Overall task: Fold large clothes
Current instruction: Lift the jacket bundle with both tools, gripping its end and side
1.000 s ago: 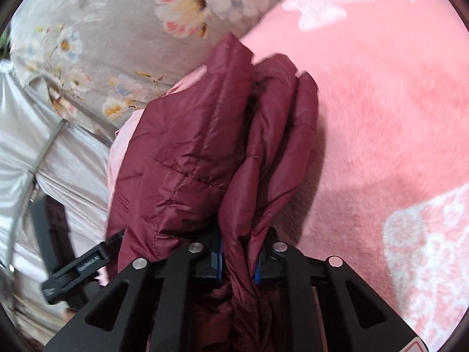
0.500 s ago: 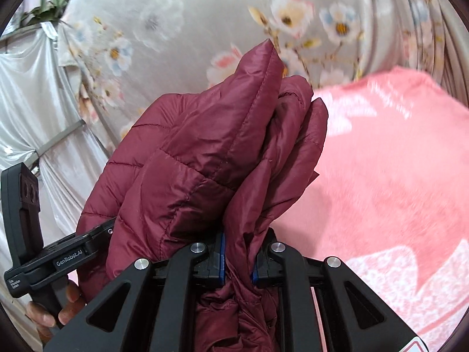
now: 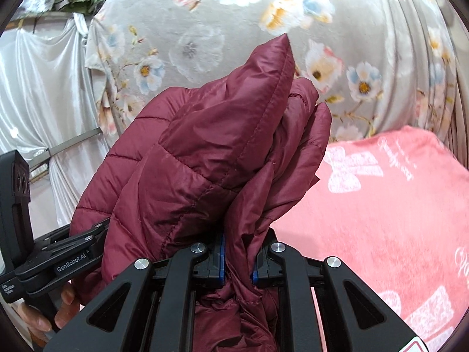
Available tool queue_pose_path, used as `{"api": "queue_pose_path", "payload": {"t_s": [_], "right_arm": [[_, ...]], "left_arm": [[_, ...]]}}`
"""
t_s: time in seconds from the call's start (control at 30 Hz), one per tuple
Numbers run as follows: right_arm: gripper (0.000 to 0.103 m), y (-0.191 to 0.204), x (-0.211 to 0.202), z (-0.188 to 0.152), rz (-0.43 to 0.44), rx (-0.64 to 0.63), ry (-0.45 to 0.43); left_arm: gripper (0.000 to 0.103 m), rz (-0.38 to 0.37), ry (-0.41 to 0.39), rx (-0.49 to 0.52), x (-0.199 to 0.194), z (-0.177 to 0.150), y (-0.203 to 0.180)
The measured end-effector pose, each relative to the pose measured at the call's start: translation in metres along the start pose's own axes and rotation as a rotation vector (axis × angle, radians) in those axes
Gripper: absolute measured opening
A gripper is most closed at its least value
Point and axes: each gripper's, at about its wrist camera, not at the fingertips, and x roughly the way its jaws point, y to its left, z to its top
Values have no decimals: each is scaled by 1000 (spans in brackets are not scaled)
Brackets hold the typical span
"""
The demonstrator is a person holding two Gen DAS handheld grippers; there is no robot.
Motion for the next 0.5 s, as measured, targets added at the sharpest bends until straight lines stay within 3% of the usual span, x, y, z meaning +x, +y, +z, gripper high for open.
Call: {"api": "queue_pose_path", "payload": {"t_s": [0.5], "right_arm": [[13,52,95,12,63,-70,35]], "left_arm": [[42,88,-34,-2,42,16,81]]}}
